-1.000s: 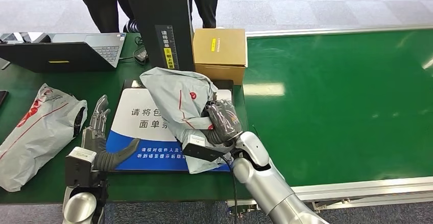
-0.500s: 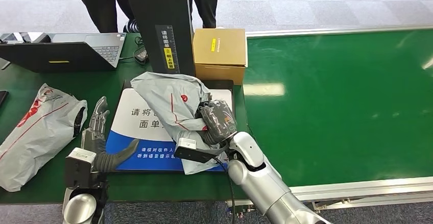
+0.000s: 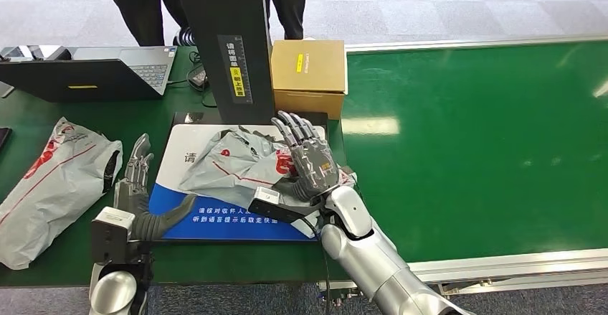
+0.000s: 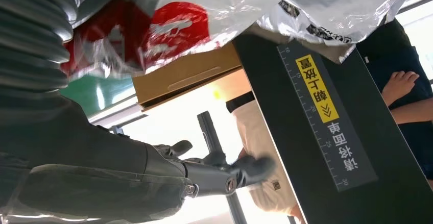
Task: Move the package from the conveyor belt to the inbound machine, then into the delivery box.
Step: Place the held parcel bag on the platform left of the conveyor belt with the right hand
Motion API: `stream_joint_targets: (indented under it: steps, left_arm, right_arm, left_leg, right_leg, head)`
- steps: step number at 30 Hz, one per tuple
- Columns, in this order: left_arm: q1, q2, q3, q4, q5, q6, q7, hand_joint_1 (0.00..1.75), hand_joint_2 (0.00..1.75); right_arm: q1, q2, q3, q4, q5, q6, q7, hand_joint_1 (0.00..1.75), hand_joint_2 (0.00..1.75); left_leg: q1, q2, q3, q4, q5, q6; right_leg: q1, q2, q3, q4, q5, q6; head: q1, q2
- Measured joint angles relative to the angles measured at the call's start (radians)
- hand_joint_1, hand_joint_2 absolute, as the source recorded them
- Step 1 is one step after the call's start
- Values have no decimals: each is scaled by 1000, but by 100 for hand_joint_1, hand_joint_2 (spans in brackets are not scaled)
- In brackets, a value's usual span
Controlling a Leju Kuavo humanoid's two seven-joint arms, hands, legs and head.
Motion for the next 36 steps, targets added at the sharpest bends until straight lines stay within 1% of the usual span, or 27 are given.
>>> stream_joint_targets:
  steps: [3, 11, 18, 21, 24, 26, 28, 31, 33, 36]
  left_arm:
    - [0, 1, -3, 0, 0, 2, -1, 0, 175]
    - [0, 9, -8, 2, 1, 18, -9, 0, 175]
    - [0, 16, -10, 6, 4, 24, -13, 0, 175]
    - [0, 16, -12, 9, 4, 25, -13, 0, 175]
    - [-3, 16, -16, 13, 6, 29, -13, 0, 175]
    - [-6, 17, -18, 17, 8, 31, -13, 0, 175]
    - [-9, 17, -18, 21, 9, 35, -13, 0, 175]
    - [-11, 18, -20, 25, 12, 38, -14, 0, 175]
    - [-12, 20, -20, 28, 16, 40, -16, 0, 175]
    - [-12, 20, -23, 31, 21, 44, -19, 0, 175]
  right_arm:
    - [-5, 0, 0, 12, -2, -2, -7, 0, 175]
    - [-14, 0, -2, 37, -26, -19, -36, 0, 175]
    - [-14, 0, -15, 41, -55, -66, -79, 0, 175]
    - [-9, 3, -37, 33, -85, -71, -129, 0, 175]
    - [1, 13, -72, 9, -145, -72, -216, 0, 175]
    - [8, 21, -94, -10, -227, -73, -286, 0, 175]
    - [15, 25, -106, -31, -319, -73, -337, 0, 175]
    - [29, 27, -122, -71, -388, -75, -378, 0, 175]
    - [38, 29, -136, -97, -401, -76, -395, 0, 175]
    - [45, 31, -148, -119, -420, -77, -398, 0, 175]
  left_leg:
    - [0, 0, 0, 0, 0, 0]
    - [0, 0, 0, 0, 0, 0]
    - [0, 0, 0, 0, 0, 0]
    - [0, 0, 0, 0, 0, 0]
    - [0, 0, 0, 0, 0, 0]
    - [0, 0, 0, 0, 0, 0]
    - [0, 0, 0, 0, 0, 0]
    - [0, 0, 0, 0, 0, 0]
    - [0, 0, 0, 0, 0, 0]
    - [0, 0, 0, 0, 0, 0]
  right_leg:
    - [0, 0, 0, 0, 0, 0]
    - [0, 0, 0, 0, 0, 0]
    - [0, 0, 0, 0, 0, 0]
    - [0, 0, 0, 0, 0, 0]
    - [0, 0, 0, 0, 0, 0]
    - [0, 0, 0, 0, 0, 0]
    - [0, 0, 0, 0, 0, 0]
    - [0, 0, 0, 0, 0, 0]
    - [0, 0, 0, 0, 0, 0]
    - [0, 0, 0, 0, 0, 0]
  head:
    - [0, 0]
    - [0, 0]
    - [0, 0]
    - [0, 0]
    - [0, 0]
    - [0, 0]
    - [0, 0]
    - [0, 0]
    - [0, 0]
    - [0, 0]
